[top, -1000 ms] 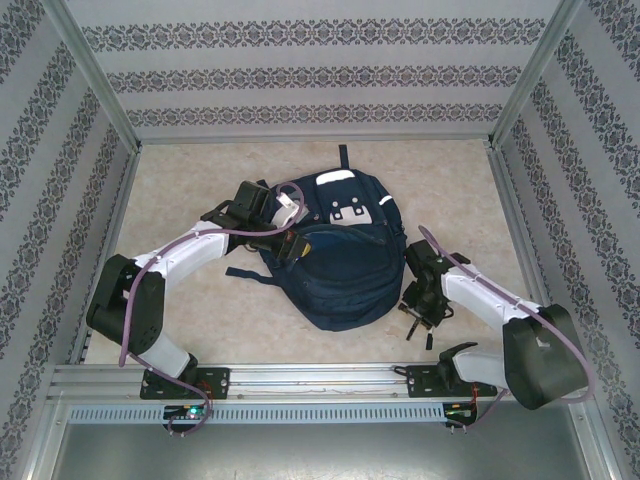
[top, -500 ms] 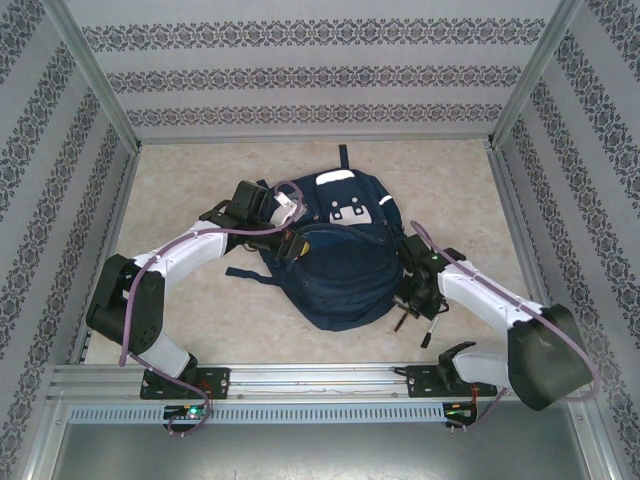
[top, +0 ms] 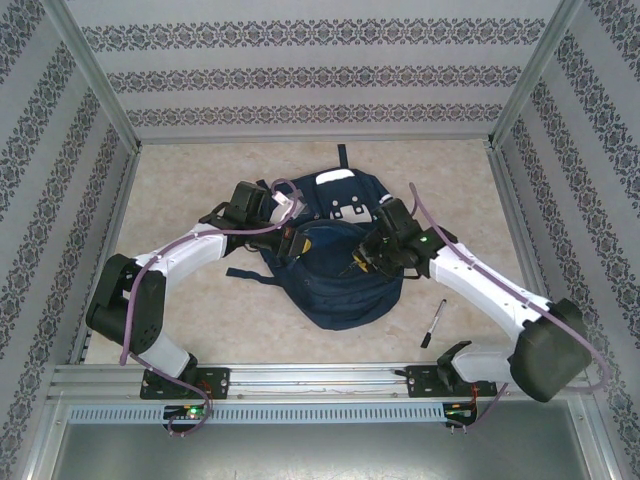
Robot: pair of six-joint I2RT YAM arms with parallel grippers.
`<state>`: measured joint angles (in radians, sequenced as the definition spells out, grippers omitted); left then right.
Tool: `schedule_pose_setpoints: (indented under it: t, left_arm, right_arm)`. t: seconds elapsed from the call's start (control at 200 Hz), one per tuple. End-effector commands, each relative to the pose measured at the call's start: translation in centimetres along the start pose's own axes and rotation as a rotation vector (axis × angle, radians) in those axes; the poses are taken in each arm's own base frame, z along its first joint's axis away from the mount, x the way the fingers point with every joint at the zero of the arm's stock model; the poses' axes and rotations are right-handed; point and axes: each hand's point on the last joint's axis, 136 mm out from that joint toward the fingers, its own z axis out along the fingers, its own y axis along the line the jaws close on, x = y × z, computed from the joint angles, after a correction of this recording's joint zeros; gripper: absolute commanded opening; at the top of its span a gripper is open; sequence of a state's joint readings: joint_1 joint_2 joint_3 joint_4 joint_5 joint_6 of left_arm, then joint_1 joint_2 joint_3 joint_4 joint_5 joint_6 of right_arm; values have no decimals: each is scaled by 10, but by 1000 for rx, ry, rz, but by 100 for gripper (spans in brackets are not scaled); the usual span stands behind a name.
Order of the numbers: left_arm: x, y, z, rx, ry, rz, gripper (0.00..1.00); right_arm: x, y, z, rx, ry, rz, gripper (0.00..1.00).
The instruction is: Pack books, pencil case, and school supplies into a backpack
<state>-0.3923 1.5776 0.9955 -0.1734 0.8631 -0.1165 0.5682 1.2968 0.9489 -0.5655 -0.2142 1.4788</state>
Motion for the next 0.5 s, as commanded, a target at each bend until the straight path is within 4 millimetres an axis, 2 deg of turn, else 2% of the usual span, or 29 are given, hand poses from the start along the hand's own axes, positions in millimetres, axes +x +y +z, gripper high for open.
schedule_pose_setpoints:
  t: [0.0, 0.04, 0.075, 0.115, 0.22, 0.33, 0.495]
  left_arm:
    - [-22, -18, -9, 82, -94, 17, 0]
    - [-21, -17, -9, 82, -92, 15, 0]
    - [-20, -17, -10, 80, -87, 17, 0]
    - [-18, -17, -10, 78, -80, 18, 0]
    - [-15, -16, -11, 68, -77, 21, 0]
    - [-16, -13, -13, 38, -88, 37, 0]
    - [-20, -10, -16, -7, -106, 97, 0]
  right_arm:
    - [-9, 46, 2, -171, -38, 130, 24]
    - [-11, 48, 1, -172, -39, 131, 39]
    - [-13, 49, -2, -179, -52, 113, 46]
    - [-16, 43, -7, -162, -75, 90, 49]
    - [-26, 6, -19, -57, -121, 59, 49]
    - [-37, -48, -33, 51, -166, 54, 49]
    - [-48, -151, -65, 299, -271, 66, 51]
